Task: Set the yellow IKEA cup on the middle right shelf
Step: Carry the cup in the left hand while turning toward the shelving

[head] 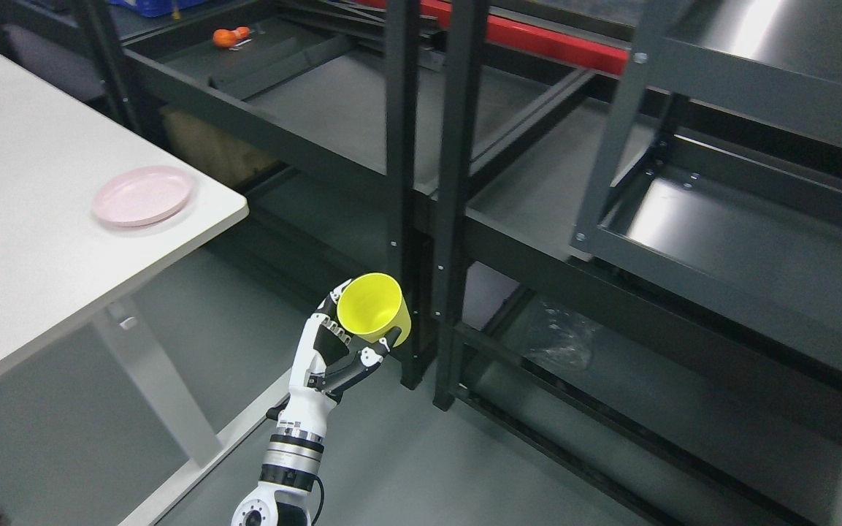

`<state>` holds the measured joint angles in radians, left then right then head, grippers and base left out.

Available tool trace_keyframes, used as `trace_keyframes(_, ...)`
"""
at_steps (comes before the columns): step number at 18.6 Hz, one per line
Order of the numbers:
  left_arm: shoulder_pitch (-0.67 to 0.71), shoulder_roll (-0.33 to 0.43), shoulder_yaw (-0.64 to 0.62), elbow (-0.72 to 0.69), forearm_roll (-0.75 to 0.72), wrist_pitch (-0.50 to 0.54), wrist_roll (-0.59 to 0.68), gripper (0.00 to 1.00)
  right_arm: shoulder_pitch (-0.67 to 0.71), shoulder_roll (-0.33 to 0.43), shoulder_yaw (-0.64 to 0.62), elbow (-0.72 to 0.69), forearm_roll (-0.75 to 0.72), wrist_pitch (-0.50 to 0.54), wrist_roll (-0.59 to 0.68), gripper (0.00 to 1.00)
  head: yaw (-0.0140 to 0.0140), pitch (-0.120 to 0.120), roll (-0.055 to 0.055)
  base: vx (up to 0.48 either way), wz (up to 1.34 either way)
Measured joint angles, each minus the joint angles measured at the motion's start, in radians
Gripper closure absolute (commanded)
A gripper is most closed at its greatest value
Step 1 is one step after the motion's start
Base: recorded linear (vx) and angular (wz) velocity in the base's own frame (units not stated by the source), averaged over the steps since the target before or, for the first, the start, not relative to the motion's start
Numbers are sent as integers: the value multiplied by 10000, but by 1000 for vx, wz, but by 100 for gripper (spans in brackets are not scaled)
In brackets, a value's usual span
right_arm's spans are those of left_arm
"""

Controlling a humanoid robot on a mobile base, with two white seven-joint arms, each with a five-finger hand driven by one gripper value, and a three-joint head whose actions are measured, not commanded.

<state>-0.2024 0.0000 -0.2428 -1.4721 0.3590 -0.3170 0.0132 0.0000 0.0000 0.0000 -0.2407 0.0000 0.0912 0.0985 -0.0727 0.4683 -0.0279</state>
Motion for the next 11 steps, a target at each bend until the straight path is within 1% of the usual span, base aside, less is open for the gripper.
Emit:
trace_keyframes(5, -17, 0, -93, -31, 0, -2, -6, 99, 4, 0, 0, 0, 0, 0, 0, 1, 0, 0, 0, -173, -746)
trace_keyframes(11, -44, 0, -161, -108, 0, -11, -9, 98, 4, 0, 0, 0, 0, 0, 0, 1, 0, -4, 0, -79, -593)
